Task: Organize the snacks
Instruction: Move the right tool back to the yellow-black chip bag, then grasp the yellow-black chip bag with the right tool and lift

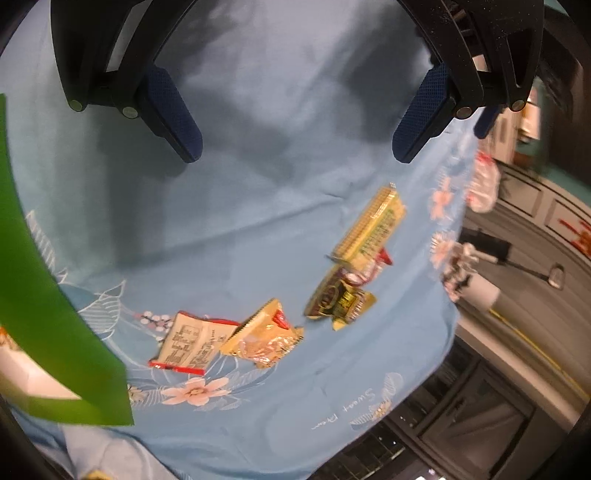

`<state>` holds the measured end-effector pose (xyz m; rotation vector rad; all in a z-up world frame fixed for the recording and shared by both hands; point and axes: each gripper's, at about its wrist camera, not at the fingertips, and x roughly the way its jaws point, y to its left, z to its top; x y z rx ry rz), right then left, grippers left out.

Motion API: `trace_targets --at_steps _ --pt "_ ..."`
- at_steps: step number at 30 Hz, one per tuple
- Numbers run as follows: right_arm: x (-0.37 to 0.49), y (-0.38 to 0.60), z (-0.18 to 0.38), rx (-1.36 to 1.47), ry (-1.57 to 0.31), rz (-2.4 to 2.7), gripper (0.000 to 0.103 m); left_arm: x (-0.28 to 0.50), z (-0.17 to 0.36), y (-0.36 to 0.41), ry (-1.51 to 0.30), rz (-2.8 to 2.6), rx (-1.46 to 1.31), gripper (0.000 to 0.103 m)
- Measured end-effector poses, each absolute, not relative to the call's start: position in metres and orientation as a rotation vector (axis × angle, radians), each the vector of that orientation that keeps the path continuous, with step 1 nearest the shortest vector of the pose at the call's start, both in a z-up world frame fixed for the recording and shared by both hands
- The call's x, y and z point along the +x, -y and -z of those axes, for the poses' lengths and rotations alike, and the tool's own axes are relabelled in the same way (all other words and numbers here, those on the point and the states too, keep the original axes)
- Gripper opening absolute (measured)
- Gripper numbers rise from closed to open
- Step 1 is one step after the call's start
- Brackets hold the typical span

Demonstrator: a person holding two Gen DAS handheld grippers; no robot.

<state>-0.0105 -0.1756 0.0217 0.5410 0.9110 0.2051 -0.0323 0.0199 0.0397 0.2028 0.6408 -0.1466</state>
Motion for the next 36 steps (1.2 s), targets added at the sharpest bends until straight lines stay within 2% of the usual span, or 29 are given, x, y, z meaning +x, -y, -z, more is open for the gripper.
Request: trace_targets --at_steps 5,10,12,18,22,24,28,29,31,36 --pt "-0.015 0.169 -0.022 0.470 -0.901 -0.152 0.103 -0.041 -0.056 -0.035 -0.631 0.134 0.129 0.102" --pt "-0.015 0.151 -0.054 0.378 -0.734 -0.239 0.103 -0.030 -0.072 -0.075 -0.642 0.099 -0.187 0.103" --pt "0.002 0.143 -0.064 0.364 -0.720 -0.269 0.103 -0.024 -0.073 -0.084 -0.652 0.034 -0.219 0.103" --pt "0.095 0.121 -0.065 0.437 -0.829 -0.319 0.103 -0.007 -0.060 -0.084 -0.730 -0.140 -0.053 0.102" --pt "0.147 0.097 -0.056 0.339 -0.879 -0.221 0.102 -0.008 -0.059 -0.078 -0.720 -0.166 0.017 0.102" --pt "0.167 0.088 -0.048 0.290 -0.907 -0.172 0.093 -0.003 -0.056 -0.081 -0.722 -0.188 -0.023 0.102" --pt "0.188 0.075 -0.032 0.212 -0.983 -0.120 0.054 0.009 -0.047 -0.088 -0.831 -0.163 -0.131 0.102" --pt "0.191 0.072 -0.028 0.172 -1.001 -0.100 0.047 0.011 -0.050 -0.087 -0.833 -0.161 -0.126 0.102" --pt "0.193 0.068 -0.024 0.099 -1.022 -0.056 0.035 0.007 -0.054 -0.080 -0.806 -0.167 -0.070 0.102" --pt "0.163 0.088 -0.042 0.224 -0.911 -0.173 0.009 0.009 -0.050 -0.083 -0.826 -0.185 -0.039 0.102"
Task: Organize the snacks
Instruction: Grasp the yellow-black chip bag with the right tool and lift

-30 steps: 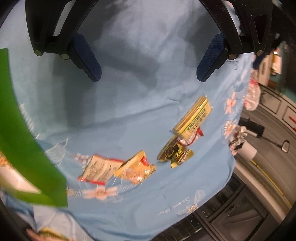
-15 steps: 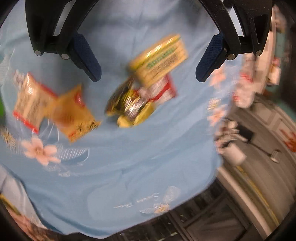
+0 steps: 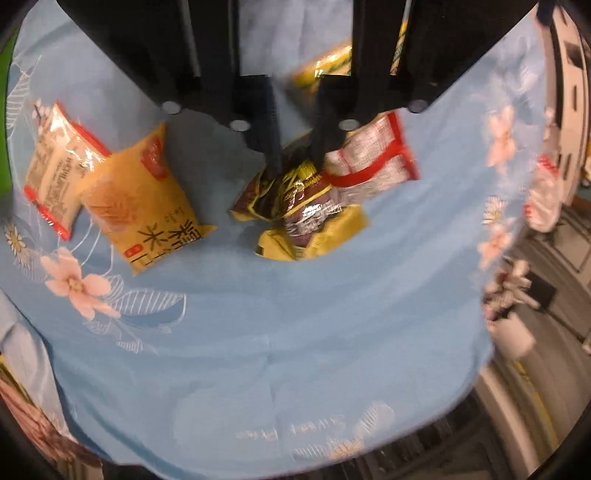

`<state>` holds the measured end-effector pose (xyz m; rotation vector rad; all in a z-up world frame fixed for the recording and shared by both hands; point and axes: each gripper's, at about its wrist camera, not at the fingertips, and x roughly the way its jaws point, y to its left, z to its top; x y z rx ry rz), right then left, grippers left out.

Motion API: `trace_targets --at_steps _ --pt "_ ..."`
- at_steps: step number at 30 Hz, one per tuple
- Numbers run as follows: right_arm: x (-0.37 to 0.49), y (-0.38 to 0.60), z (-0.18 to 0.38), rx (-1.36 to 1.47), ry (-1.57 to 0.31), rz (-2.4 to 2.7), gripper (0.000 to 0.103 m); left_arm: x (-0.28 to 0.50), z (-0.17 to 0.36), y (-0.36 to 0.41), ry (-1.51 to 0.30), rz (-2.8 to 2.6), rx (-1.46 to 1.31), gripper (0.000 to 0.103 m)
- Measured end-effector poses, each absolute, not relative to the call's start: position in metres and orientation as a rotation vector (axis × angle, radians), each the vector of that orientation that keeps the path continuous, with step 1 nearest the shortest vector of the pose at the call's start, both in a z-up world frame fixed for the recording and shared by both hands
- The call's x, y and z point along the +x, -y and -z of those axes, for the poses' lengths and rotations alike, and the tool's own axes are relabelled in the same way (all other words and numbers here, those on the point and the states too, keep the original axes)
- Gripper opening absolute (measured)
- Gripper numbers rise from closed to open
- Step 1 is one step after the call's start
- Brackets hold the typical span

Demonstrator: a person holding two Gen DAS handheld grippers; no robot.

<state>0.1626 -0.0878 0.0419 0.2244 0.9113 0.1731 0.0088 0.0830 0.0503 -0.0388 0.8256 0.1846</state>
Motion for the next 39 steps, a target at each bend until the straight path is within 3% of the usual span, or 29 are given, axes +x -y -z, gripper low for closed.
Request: trace_targets --at_steps 7,9,10,11,12,13,19,21,25,34,39 --pt "0.118 0.080 -0.085 0.024 -0.869 -0.233 0.006 0.008 -0.047 -0.101 -0.856 -0.142 -0.216 0.102" --pt "0.127 0.078 -0.088 0.017 -0.896 -0.219 0.018 0.008 -0.043 -0.098 -0.862 -0.165 -0.189 0.102" --pt "0.133 0.076 -0.087 0.030 -0.916 -0.215 0.043 0.009 -0.041 -0.097 -0.872 -0.174 -0.175 0.102" --pt "0.142 0.074 -0.083 0.046 -0.940 -0.210 0.081 0.010 -0.038 -0.095 -0.885 -0.178 -0.162 0.102" --pt "0.155 0.072 -0.077 0.059 -0.959 -0.184 0.095 0.011 -0.035 -0.094 -0.903 -0.170 -0.152 0.102" --pt "0.157 0.073 -0.075 0.070 -0.956 -0.154 0.101 0.010 -0.034 -0.093 -0.913 -0.158 -0.151 0.102" --pt "0.205 0.055 -0.047 0.025 -0.964 -0.045 0.098 0.006 -0.045 -0.096 -0.889 -0.067 -0.164 0.102" --pt "0.218 0.052 -0.032 0.007 -1.019 -0.025 0.063 0.009 -0.046 -0.098 -0.882 -0.091 -0.135 0.102" --pt "0.215 0.049 -0.033 -0.018 -0.971 -0.029 0.042 0.012 -0.039 -0.104 -0.913 -0.152 -0.080 0.102" --pt "0.089 0.077 -0.081 0.119 -0.849 -0.273 0.041 0.007 -0.027 -0.114 -0.939 -0.139 -0.049 0.102" --pt "0.003 0.089 -0.067 0.165 -0.892 -0.339 0.041 -0.002 -0.024 -0.105 -0.922 -0.118 0.032 0.102"
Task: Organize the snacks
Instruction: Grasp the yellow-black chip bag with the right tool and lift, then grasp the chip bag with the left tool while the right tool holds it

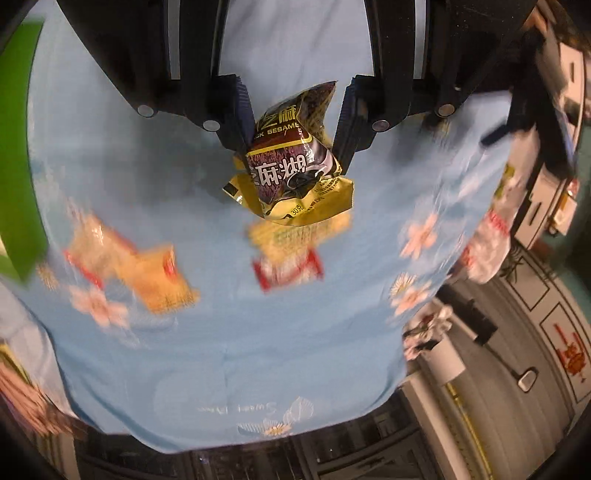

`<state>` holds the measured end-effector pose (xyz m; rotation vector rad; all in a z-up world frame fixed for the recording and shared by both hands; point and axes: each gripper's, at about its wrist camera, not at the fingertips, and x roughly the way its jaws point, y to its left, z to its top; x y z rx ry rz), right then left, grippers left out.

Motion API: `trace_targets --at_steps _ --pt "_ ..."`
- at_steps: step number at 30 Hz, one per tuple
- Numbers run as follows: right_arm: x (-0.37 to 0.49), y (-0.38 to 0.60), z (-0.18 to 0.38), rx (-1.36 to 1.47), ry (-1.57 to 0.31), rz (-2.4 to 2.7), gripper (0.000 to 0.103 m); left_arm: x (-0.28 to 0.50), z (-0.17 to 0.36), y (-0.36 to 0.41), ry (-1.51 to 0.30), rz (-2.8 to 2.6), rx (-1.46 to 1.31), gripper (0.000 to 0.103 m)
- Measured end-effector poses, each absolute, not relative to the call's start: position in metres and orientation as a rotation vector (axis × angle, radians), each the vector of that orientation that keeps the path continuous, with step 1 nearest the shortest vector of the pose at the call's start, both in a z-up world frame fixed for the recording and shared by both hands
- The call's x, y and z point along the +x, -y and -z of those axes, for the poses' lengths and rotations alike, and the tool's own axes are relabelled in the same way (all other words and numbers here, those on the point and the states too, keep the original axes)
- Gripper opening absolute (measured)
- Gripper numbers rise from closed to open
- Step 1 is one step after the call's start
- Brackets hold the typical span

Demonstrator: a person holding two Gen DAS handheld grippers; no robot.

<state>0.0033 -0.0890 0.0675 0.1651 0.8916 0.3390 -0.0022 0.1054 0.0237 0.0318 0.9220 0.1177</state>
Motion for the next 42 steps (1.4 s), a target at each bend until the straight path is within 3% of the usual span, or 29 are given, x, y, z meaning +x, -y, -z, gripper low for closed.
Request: trace_targets --at_steps 6,9,12,14,19,31,37,42 --pt "-0.031 0.102 -0.037 0.083 -1.041 -0.205 0.044 -0.008 -0.020 -0.086 -0.928 -0.055 0.060 0.102" --pt "-0.036 0.121 -0.038 0.222 -1.048 -0.203 0.046 -0.008 -0.022 -0.073 -0.922 -0.020 0.048 0.102" --pt "-0.039 0.149 -0.046 0.482 -0.949 -0.231 0.068 -0.012 -0.028 -0.058 -0.893 0.035 0.022 0.102" --pt "-0.043 0.166 -0.049 0.604 -0.870 -0.220 0.089 -0.014 -0.030 -0.046 -0.883 0.086 0.011 0.102" --pt "-0.047 0.184 -0.038 0.681 -0.853 -0.182 0.090 -0.022 -0.031 -0.003 -0.840 0.268 0.053 0.102" --pt "-0.034 0.166 -0.029 0.393 -0.913 -0.225 0.090 -0.006 -0.003 0.024 -0.931 0.318 -0.087 0.102" --pt "-0.030 0.177 -0.029 0.462 -0.878 -0.295 0.089 -0.017 0.000 0.046 -0.862 0.336 0.028 0.102" --pt "-0.031 0.183 -0.025 0.473 -0.908 -0.272 0.089 -0.019 -0.002 0.044 -0.795 0.359 -0.043 0.102"
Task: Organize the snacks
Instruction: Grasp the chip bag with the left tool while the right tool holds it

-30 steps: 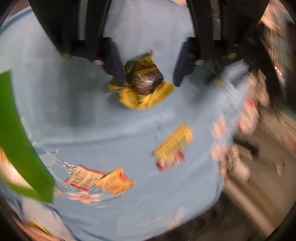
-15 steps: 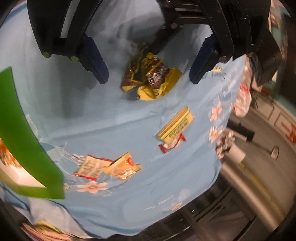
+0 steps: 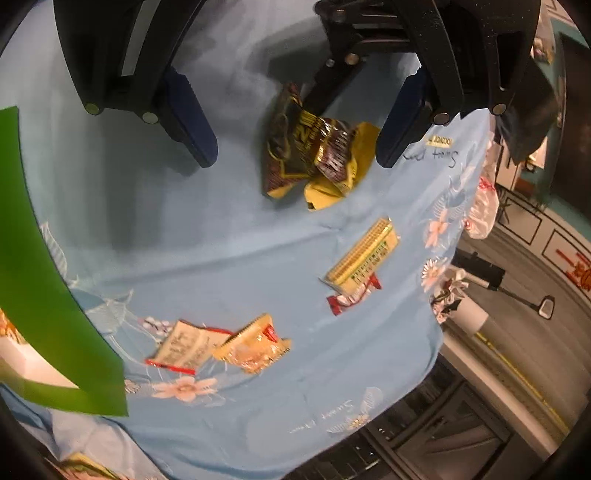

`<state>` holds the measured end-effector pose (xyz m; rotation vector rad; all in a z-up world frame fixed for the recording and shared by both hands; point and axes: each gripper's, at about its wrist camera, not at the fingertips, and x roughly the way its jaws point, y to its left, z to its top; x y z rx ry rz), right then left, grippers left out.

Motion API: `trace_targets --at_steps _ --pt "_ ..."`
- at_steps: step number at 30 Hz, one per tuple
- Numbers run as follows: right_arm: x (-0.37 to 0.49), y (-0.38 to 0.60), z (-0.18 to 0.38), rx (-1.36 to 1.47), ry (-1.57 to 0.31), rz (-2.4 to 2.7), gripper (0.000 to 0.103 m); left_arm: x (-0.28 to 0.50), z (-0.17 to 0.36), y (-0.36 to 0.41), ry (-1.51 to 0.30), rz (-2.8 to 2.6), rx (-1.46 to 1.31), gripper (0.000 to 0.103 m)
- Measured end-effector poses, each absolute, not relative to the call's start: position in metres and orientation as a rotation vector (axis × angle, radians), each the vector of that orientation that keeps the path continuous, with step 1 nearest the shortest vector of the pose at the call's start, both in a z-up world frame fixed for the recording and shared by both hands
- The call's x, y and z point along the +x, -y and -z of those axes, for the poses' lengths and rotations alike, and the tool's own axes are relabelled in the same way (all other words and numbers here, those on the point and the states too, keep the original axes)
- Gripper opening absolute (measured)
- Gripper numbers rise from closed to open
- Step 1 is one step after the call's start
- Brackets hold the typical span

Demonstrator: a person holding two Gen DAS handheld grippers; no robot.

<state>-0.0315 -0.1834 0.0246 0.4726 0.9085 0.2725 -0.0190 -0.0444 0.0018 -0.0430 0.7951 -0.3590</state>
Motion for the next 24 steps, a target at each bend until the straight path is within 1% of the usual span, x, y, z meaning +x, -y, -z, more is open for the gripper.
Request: trace_targets --at_steps 4,7,13,18,22,24 --pt "-0.034 0.190 -0.027 0.486 -0.898 -0.293 0.089 -0.016 -0.001 0.050 -0.811 0.419 -0.088 0.102" --pt "-0.034 0.189 -0.030 0.468 -0.888 -0.296 0.089 -0.020 -0.001 0.060 -0.798 0.437 -0.038 0.102" --pt "-0.021 0.191 -0.017 0.559 -0.948 -0.329 0.089 -0.025 -0.003 0.060 -0.799 0.519 -0.066 0.102" --pt "-0.014 0.190 -0.008 0.570 -0.968 -0.317 0.089 -0.021 0.000 0.062 -0.783 0.501 -0.069 0.102" --pt "-0.008 0.202 0.004 0.715 -0.961 -0.363 0.089 -0.016 0.000 0.056 -0.778 0.489 -0.140 0.102" --pt "-0.006 0.203 0.006 0.745 -0.957 -0.389 0.086 -0.013 0.000 0.053 -0.777 0.485 -0.161 0.102"
